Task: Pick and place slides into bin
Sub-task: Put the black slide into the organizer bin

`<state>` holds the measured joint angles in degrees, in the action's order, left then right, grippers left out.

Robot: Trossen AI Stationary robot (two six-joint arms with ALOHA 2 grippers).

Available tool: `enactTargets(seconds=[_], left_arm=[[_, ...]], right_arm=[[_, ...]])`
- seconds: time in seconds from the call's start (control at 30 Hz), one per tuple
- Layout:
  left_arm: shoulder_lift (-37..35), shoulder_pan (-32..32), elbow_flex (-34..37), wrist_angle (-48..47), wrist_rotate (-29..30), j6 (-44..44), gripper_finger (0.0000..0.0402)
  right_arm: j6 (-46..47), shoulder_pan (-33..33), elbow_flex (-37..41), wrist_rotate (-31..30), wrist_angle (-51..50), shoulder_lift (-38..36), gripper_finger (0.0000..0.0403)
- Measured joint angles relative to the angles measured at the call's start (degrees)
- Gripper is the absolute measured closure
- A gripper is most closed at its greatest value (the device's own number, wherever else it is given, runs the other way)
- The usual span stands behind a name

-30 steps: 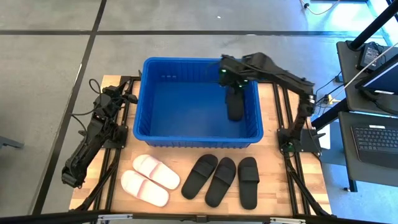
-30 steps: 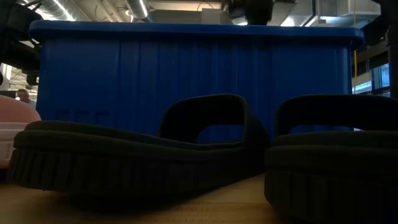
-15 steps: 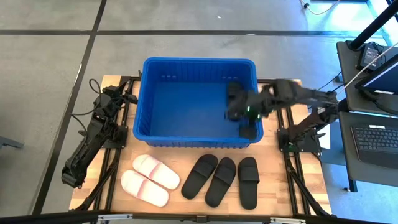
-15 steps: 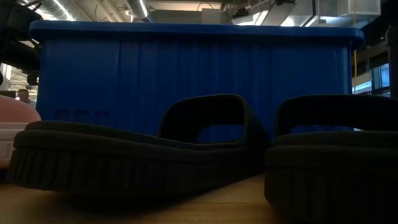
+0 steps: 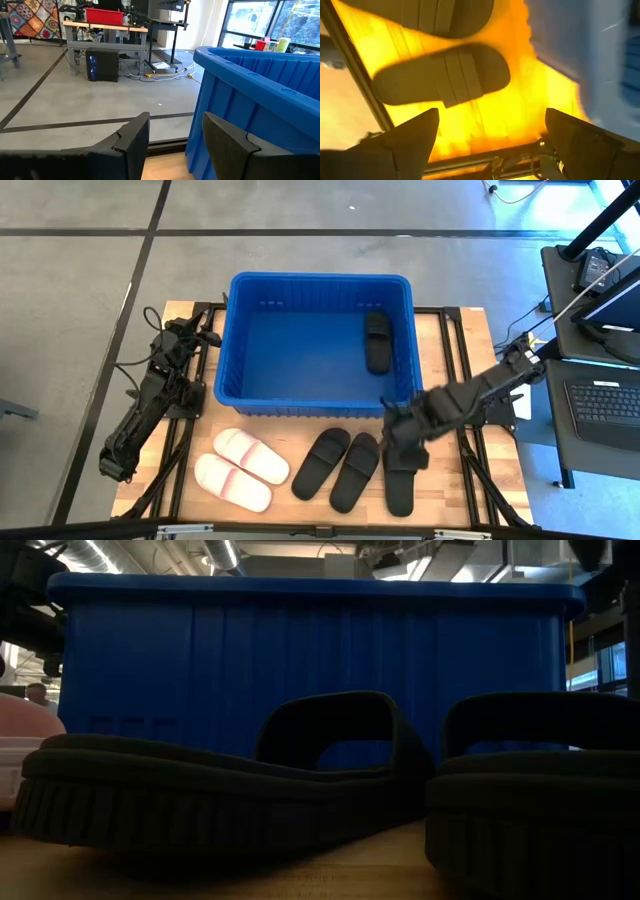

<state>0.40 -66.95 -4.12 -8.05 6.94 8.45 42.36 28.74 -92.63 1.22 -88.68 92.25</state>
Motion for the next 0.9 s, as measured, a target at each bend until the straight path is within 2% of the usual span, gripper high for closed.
enactTargets(seconds=[0.1,0.2,0.37,0.53,0.9], left_arm=[[0.0,0.01,0.0,0.0,-0.02,0.0,0.0224],[0.0,0.01,0.0,-0.02,0.0,0.0,0.0224],[-0.02,-0.01,0.0,-0.02,-0.01,-1.51,0.0224],[-0.02,0.01,0.0,-0.03,-0.42,-5.58,0.0224],[-0.01,-0.01,0.0,-0.04,-0.42,-5.62,0.0224]], right_arm=[[2.44,3.22,4.72,-0.03,4.98,0.0,0.0038],[6.38,6.15,9.99,-0.13,14.06,0.0,0.0038],[13.94,8.66,16.17,0.11,25.41,1.96,0.0038],[15.69,9.02,16.95,0.07,25.49,6.35,0.0038],[14.45,9.02,16.93,-0.14,22.07,15.06,0.0038]])
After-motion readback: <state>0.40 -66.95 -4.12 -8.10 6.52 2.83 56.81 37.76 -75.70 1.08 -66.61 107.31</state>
